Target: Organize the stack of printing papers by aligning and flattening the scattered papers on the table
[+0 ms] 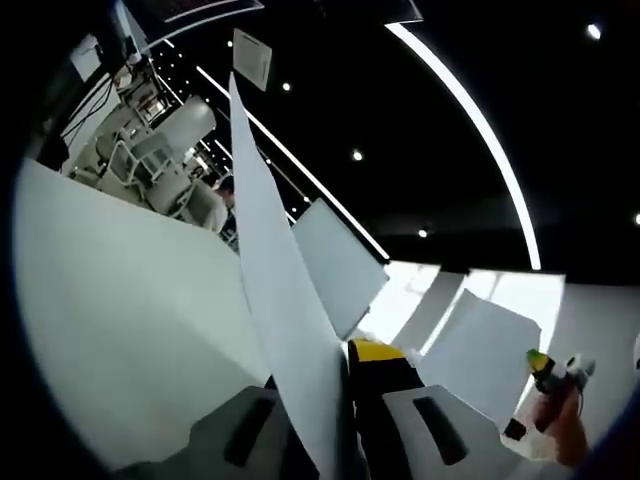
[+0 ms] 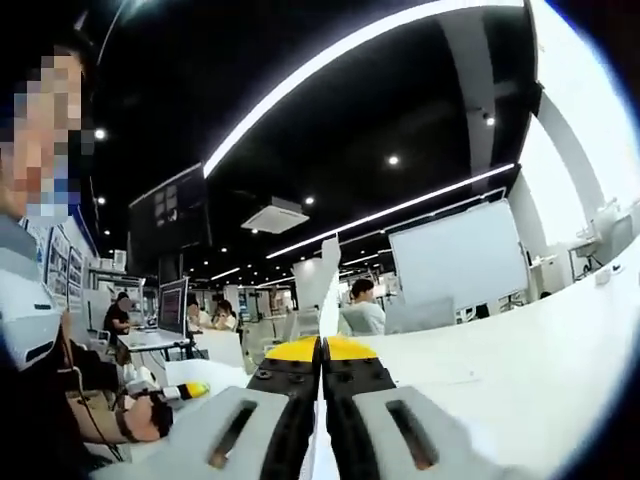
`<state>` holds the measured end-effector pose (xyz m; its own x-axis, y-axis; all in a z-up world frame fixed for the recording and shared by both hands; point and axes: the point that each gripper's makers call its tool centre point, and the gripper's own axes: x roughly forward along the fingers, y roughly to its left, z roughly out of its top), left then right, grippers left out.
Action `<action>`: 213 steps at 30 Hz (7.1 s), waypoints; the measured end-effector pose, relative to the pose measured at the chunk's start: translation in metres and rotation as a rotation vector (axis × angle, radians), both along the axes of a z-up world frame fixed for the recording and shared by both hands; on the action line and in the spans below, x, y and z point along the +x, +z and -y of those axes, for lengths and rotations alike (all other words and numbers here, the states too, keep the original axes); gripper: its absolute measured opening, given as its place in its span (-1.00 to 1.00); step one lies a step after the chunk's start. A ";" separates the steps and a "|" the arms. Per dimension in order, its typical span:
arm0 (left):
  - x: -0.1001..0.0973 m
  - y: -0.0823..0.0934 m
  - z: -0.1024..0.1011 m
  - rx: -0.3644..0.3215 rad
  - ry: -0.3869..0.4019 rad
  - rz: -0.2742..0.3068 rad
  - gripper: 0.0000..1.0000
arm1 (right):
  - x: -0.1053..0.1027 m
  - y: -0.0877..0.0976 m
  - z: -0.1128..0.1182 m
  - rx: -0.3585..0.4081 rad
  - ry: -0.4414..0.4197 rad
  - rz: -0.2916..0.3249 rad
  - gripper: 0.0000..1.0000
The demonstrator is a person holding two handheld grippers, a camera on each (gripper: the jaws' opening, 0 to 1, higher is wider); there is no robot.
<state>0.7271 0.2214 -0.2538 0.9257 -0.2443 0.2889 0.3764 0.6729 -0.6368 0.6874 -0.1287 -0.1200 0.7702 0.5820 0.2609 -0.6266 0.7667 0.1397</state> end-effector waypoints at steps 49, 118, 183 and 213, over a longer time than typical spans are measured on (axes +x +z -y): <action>-0.001 0.002 0.003 -0.005 -0.007 0.000 -0.83 | -0.020 0.032 -0.017 -0.022 0.038 0.083 -1.00; 0.000 0.000 -0.001 -0.013 -0.011 0.001 -0.83 | -0.035 0.048 -0.019 -0.024 0.043 0.134 -1.00; -0.002 0.003 0.004 -0.009 -0.007 0.005 -0.83 | -0.058 0.058 -0.083 -0.153 0.211 0.214 -1.00; 0.000 0.000 -0.002 -0.020 -0.012 0.006 -0.83 | -0.023 0.017 -0.099 -0.278 0.211 0.225 -1.00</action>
